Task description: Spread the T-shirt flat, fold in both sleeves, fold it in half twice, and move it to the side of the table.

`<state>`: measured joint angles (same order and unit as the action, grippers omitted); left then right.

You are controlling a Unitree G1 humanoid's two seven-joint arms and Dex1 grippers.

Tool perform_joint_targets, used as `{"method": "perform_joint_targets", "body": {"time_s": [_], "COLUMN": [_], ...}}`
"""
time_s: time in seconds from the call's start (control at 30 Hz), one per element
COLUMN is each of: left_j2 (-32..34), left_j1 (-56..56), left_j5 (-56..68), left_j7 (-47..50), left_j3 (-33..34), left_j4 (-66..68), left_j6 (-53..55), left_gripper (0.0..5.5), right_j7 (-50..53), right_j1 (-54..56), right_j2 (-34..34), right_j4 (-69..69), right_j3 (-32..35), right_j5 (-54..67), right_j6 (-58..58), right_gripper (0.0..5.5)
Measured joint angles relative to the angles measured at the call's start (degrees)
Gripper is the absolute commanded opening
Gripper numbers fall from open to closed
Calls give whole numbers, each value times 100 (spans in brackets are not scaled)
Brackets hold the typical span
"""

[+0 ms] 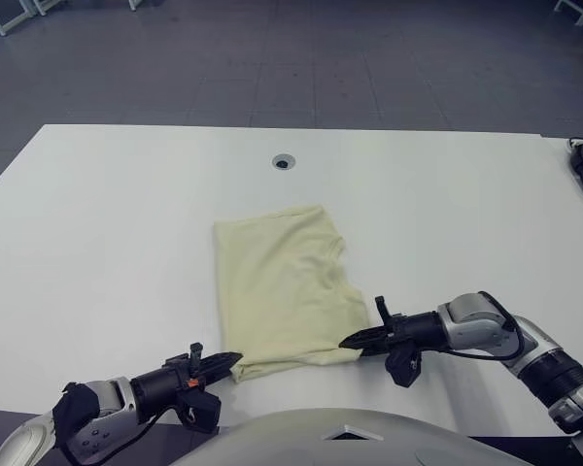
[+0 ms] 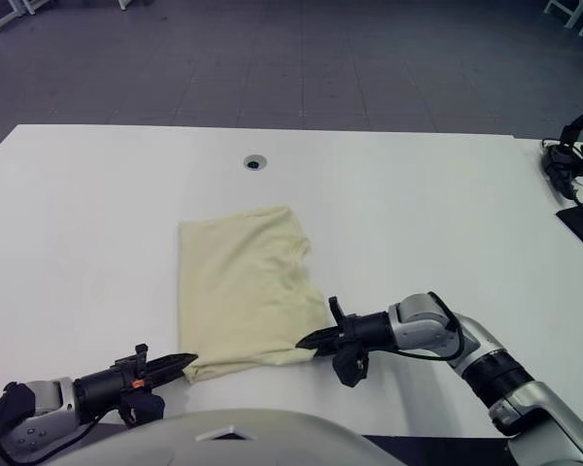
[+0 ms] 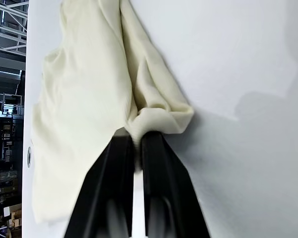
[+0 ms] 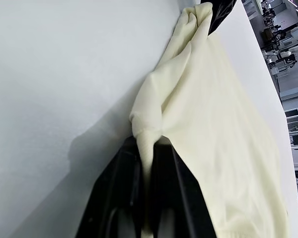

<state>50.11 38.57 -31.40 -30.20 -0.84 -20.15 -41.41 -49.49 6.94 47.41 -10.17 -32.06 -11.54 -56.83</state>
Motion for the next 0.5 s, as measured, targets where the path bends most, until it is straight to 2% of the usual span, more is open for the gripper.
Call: {"method": "perform_joint_targets", "body": {"time_s": [0.13, 0.23, 0.4, 0.5], "left_j2": [49, 100, 583, 977], "left_j1": [61, 215, 860, 1423], "left_j5": [312, 1119, 3144, 4622], "left_j7": [-220, -598, -1611, -2422], "left_j3": [-7, -16, 108, 714], "left_j4": [-55, -215, -842, -1067], "left_j6": [216, 627, 1544, 1977], "left_gripper": [4, 4, 4, 4], "right_j7": [-331, -983, -2097, -2537], "right_j1": [-69, -347, -884, -1093], "right_j2": [15, 290, 1272, 1801], "right_j4": [53, 590, 2199, 2989], "right_j3": [-78, -170, -21, 540], "right_j5": [565, 1651, 4100, 5447], "right_j6": [504, 1673, 4037, 5130], "right_gripper": [2, 2, 2, 2]}}
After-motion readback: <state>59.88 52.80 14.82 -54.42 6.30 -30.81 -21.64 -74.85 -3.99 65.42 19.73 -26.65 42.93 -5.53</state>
